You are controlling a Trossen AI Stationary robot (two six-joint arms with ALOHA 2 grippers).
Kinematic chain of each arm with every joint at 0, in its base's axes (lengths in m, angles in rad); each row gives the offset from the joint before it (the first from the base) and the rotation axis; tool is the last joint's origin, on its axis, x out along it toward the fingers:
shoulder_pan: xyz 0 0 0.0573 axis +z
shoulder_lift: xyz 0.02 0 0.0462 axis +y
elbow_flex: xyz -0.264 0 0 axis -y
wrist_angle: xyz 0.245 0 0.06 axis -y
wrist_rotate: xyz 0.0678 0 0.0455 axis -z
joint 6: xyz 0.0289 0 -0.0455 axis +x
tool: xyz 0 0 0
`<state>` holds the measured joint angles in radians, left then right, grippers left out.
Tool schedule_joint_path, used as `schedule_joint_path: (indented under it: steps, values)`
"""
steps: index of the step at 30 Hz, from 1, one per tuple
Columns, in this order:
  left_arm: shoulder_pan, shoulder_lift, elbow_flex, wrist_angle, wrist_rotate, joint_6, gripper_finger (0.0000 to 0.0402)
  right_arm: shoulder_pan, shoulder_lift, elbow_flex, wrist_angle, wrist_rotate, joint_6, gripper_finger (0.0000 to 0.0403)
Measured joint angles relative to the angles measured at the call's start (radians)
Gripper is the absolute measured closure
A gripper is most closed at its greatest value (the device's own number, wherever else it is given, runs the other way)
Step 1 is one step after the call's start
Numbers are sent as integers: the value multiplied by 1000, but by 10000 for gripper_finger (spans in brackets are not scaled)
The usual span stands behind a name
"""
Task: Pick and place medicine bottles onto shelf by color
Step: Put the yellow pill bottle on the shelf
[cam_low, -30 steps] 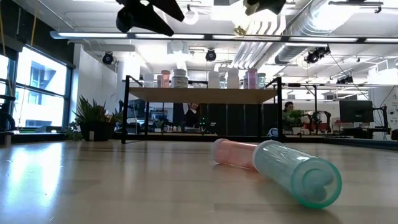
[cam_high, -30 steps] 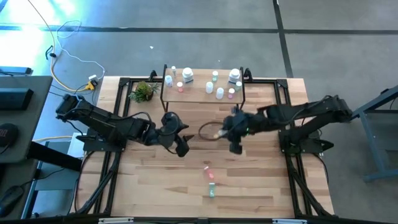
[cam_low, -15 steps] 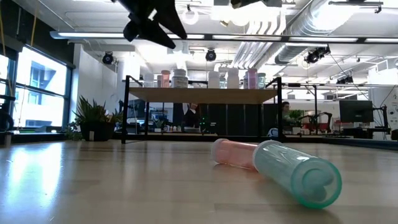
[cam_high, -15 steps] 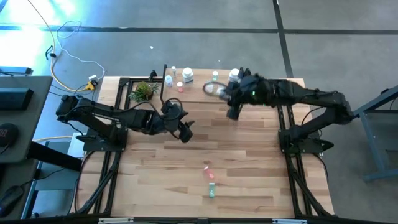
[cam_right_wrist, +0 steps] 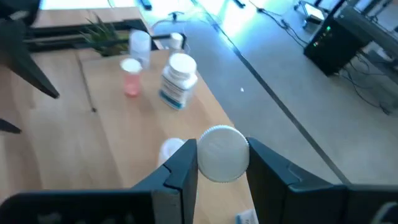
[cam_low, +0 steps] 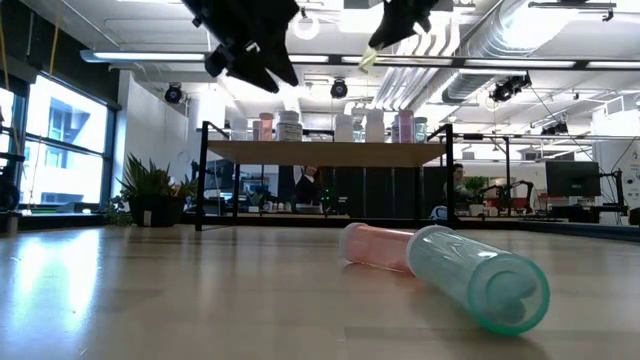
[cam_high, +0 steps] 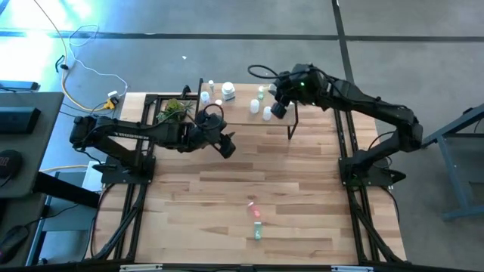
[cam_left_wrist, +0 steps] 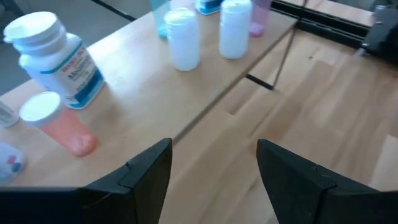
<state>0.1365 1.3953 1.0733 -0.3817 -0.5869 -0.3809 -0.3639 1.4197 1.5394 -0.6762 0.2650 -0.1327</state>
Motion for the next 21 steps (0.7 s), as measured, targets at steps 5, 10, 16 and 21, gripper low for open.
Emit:
schedule_joint_path:
  steps: [5, 10, 16, 21]
  values:
    - [32, 12, -1, 13, 0, 28, 177, -46, 34, 0, 2, -17, 27, 304]
    - [62, 24, 0, 42, 4, 119, 177, -71, 67, -1, 1, -37, 53, 304]
    - [99, 27, -1, 56, 10, 212, 177, -87, 80, -1, 2, -37, 99, 304]
    - [135, 27, -1, 73, 10, 219, 177, -102, 86, 39, -12, -38, 132, 304]
